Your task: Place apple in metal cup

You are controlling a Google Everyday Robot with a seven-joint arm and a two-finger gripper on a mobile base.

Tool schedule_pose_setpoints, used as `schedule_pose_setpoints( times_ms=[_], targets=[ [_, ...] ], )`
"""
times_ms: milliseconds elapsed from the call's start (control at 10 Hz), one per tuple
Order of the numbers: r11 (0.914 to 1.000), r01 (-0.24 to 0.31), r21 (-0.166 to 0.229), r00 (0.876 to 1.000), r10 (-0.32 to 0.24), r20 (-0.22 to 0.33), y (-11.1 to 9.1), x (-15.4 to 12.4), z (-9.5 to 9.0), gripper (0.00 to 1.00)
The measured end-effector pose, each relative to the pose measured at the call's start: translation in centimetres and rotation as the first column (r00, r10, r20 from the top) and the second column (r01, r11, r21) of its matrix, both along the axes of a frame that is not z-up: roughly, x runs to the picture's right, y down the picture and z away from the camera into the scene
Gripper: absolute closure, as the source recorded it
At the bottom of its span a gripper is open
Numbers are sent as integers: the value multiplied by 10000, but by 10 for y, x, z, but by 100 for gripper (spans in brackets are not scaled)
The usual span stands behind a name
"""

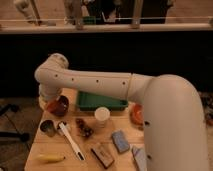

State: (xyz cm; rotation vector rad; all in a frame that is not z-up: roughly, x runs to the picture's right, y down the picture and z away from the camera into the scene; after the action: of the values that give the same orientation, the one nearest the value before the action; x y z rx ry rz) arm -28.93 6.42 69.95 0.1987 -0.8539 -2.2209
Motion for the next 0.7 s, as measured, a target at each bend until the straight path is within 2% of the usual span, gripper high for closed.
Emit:
schedule_pose_setpoints(
  times_ms=[300, 500, 700],
  targets=[
    [9940, 965, -521, 9941, -937, 543, 24, -34, -13, 100],
    [9880, 1295, -848, 9906, -1250, 556, 34, -35, -10, 100],
    [9820, 1527, -1115, 9881, -1498, 340, 46, -32, -5, 100]
  ],
)
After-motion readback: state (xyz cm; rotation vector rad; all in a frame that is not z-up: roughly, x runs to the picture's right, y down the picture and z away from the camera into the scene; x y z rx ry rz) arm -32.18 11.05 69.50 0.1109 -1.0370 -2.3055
